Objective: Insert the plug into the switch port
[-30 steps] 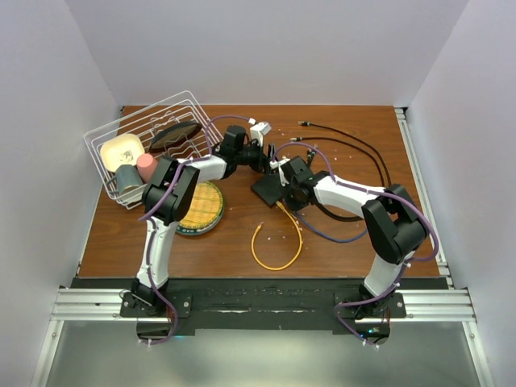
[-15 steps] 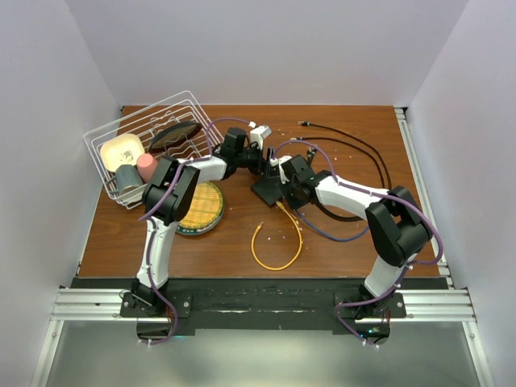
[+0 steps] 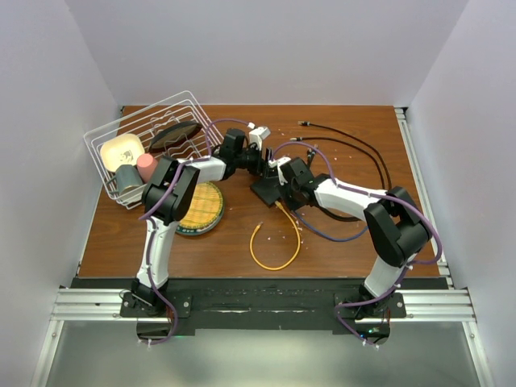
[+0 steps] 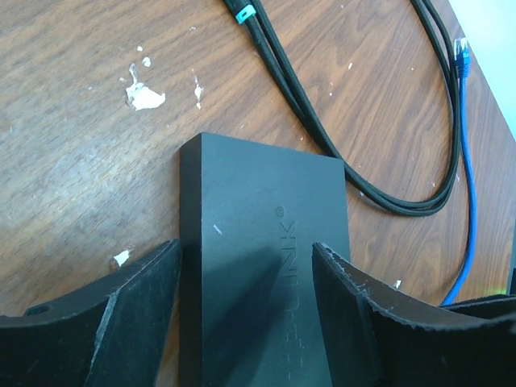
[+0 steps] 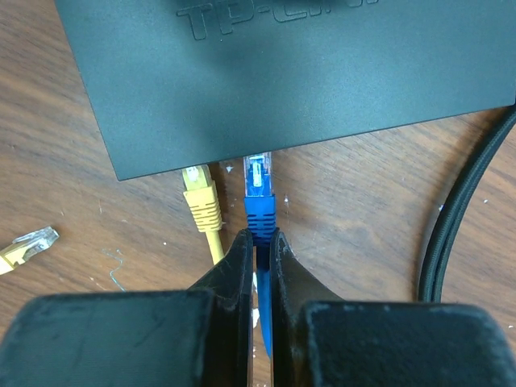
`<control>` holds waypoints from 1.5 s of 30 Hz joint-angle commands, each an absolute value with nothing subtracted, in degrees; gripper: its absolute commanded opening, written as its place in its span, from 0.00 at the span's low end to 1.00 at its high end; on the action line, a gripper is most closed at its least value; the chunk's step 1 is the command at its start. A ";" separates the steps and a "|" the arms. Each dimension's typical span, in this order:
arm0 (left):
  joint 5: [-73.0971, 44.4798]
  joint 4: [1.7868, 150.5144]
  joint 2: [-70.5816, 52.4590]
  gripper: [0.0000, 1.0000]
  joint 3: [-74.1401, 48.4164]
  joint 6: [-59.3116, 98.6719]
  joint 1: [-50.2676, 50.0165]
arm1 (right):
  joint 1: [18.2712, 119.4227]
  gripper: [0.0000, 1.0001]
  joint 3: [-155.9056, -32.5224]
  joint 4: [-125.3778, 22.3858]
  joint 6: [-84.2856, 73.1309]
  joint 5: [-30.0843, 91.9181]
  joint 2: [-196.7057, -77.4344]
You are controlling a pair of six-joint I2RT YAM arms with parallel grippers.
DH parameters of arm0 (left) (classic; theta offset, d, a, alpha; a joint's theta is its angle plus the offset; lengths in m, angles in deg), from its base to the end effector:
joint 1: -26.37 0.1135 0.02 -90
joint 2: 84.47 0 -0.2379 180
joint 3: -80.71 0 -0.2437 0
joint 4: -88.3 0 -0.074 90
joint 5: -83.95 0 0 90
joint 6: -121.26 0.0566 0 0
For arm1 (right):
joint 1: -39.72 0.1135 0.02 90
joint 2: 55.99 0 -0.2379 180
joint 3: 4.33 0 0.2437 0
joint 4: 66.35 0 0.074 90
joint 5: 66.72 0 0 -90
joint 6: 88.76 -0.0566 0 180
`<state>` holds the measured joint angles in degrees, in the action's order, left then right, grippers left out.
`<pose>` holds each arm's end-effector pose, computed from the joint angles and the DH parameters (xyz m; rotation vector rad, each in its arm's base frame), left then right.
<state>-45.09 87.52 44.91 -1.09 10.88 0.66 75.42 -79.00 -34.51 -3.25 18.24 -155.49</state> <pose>0.4166 -0.2401 0.1088 0.5299 2.1586 -1.1851 0.2888 0.2014 0.1369 -0.6566 2.4762 0.1576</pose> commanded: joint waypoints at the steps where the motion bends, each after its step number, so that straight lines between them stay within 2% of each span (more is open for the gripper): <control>1: -47.88 89.25 44.29 0.69 -2.50 10.52 1.06 | 75.93 0.00 -78.52 -38.38 -3.77 18.09 -153.72; 13: -49.99 89.51 43.94 0.63 -4.17 11.22 1.06 | 76.02 0.00 -71.49 -49.45 -6.49 16.42 -148.10; 31: -59.04 95.67 45.08 0.61 -7.07 8.94 1.06 | 76.02 0.00 -69.91 -54.73 -6.93 18.88 -151.96; 45: -60.36 96.02 44.64 0.56 -9.44 6.83 1.06 | 76.55 0.00 -64.02 -64.04 -13.70 12.91 -149.33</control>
